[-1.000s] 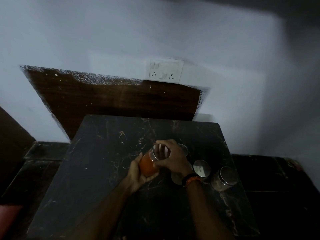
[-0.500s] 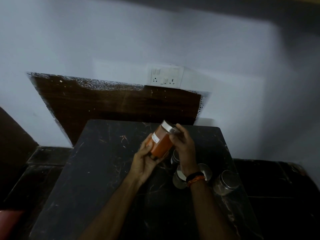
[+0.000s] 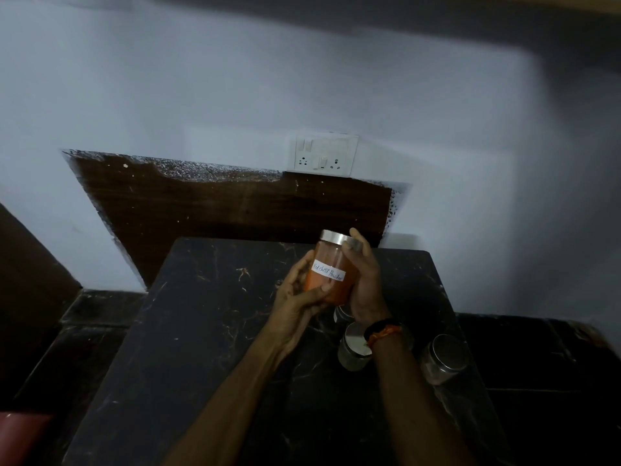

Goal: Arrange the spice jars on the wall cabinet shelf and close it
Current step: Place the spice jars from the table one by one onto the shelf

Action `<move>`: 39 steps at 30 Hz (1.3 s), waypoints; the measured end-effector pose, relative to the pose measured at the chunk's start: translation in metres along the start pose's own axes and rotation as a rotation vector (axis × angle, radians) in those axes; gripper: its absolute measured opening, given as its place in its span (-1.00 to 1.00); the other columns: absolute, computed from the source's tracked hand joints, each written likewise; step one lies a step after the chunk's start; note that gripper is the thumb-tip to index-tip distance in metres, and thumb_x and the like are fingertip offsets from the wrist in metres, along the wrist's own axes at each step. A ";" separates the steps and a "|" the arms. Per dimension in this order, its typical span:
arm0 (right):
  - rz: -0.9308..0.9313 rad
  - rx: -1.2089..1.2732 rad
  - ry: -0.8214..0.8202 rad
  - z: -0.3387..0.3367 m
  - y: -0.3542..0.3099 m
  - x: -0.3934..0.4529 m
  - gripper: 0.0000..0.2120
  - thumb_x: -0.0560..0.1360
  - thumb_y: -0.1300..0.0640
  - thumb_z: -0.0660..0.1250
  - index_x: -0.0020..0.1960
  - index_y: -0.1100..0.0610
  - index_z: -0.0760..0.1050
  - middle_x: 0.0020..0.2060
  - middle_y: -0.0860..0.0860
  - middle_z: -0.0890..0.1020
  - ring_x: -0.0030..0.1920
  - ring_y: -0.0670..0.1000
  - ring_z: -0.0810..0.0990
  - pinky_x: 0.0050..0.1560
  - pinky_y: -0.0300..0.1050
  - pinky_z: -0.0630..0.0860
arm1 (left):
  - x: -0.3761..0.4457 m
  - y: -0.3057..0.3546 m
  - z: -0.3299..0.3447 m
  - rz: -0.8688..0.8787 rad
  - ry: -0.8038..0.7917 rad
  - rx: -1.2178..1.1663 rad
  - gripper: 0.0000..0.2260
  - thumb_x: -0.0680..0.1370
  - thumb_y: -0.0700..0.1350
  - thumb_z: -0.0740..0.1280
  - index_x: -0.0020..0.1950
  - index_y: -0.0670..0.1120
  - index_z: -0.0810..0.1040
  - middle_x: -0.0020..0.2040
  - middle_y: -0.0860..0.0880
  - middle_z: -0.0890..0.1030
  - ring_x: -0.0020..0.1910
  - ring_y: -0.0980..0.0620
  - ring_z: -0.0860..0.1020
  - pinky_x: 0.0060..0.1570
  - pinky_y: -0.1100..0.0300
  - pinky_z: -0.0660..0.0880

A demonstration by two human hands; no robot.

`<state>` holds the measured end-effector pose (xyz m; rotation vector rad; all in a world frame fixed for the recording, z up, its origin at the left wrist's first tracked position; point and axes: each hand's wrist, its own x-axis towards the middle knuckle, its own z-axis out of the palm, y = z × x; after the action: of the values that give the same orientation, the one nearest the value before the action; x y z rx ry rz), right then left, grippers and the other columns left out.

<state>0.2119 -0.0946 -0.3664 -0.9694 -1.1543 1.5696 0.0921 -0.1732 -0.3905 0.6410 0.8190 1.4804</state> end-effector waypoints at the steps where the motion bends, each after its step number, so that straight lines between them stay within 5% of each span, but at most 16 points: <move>1: -0.002 0.026 -0.003 -0.001 -0.003 0.002 -0.27 0.44 -0.09 0.36 0.56 -0.03 0.23 0.35 0.12 0.48 0.21 0.18 0.60 0.09 0.09 0.62 | 0.000 0.002 0.000 -0.007 -0.019 -0.035 -0.35 0.43 -0.27 0.46 0.48 0.08 0.42 0.43 -0.09 0.44 0.38 -0.17 0.48 0.25 -0.23 0.52; 14: -0.100 0.033 -0.079 0.004 -0.058 0.028 -0.32 0.46 -0.09 0.36 0.54 -0.01 0.29 0.37 0.10 0.48 0.25 0.14 0.59 0.05 -0.03 0.62 | 0.019 0.044 0.016 0.094 -0.095 0.127 -0.28 0.38 -0.21 0.55 0.49 0.11 0.41 0.37 -0.13 0.54 0.34 -0.15 0.54 0.24 -0.16 0.54; 31: -0.454 0.024 -0.115 0.049 -0.246 0.063 -0.41 0.49 -0.09 0.31 0.47 0.08 0.37 0.30 0.14 0.58 0.25 0.21 0.61 0.19 0.22 0.60 | 0.083 0.192 0.121 0.425 -0.143 0.287 -0.37 0.37 -0.14 0.56 0.40 0.17 0.49 0.29 -0.06 0.58 0.28 -0.11 0.57 0.12 -0.09 0.62; 39: -0.589 -0.052 -0.141 0.064 -0.318 0.075 -0.53 0.54 -0.10 0.34 0.40 0.04 0.44 0.27 0.10 0.60 0.25 0.19 0.61 0.17 0.22 0.62 | 0.101 0.251 0.162 0.483 -0.251 0.239 -0.37 0.38 -0.23 0.54 0.42 0.09 0.50 0.29 -0.23 0.58 0.27 -0.20 0.58 0.20 -0.16 0.57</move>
<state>0.2032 0.0037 -0.0487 -0.4845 -1.4255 1.1438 0.0629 -0.0500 -0.1016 1.2456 0.6763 1.6960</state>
